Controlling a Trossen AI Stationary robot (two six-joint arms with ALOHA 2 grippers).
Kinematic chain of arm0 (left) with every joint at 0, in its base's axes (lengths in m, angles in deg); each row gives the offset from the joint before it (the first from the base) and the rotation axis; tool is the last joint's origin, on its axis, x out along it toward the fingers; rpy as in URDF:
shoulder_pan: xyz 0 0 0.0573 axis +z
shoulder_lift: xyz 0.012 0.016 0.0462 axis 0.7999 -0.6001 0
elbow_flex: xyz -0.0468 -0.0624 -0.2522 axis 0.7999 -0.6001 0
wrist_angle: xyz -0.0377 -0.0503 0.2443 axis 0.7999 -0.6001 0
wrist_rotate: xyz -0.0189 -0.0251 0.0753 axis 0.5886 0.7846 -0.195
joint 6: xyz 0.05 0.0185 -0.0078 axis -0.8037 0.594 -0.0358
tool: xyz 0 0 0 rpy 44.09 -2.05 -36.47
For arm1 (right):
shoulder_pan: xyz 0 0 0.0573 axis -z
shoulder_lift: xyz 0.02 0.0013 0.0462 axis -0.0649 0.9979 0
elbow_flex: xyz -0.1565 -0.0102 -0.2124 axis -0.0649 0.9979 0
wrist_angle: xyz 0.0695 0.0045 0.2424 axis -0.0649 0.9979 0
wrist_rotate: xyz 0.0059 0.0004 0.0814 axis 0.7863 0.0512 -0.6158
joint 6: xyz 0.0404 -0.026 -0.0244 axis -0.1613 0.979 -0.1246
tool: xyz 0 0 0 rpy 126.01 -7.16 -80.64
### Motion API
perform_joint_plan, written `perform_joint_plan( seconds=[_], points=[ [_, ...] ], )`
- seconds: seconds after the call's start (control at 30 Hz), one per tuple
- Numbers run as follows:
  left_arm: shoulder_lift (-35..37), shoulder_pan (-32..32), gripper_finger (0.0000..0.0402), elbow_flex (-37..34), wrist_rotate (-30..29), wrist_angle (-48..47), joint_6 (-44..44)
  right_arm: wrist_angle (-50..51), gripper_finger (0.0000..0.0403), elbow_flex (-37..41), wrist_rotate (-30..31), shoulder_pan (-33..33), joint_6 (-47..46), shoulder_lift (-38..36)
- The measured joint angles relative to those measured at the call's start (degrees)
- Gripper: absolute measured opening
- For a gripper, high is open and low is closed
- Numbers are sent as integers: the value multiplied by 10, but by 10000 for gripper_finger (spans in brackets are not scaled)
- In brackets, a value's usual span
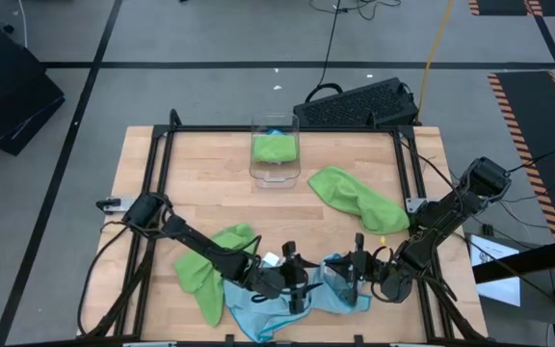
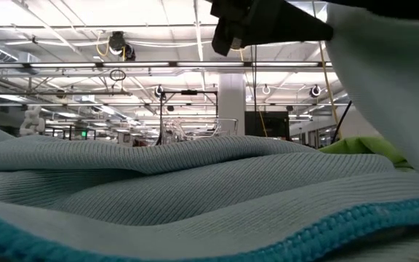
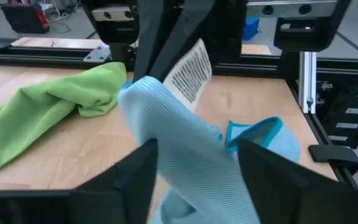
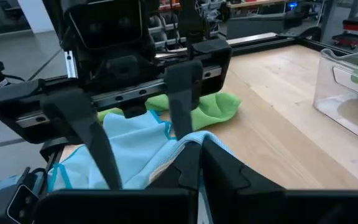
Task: Fold microfiber towels
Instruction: Fold the right blue towel
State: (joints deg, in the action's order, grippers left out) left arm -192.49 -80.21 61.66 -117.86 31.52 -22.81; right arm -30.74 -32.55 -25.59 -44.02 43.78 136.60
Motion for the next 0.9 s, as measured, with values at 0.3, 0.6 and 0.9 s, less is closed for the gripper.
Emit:
perform_joint_plan(
  seconds=[0.3, 0.6, 0.9],
  points=[
    [0, 16, 21, 0, 8, -20, -23, -19, 8, 0, -45, -2, 15, 0],
    [0, 24, 92, 0, 70, -35, 10, -25, 8, 0, -45, -4, 29, 0],
    [0, 18, 233, 0, 56, 1, 48, -26, 8, 0, -26, -3, 28, 0]
  ],
)
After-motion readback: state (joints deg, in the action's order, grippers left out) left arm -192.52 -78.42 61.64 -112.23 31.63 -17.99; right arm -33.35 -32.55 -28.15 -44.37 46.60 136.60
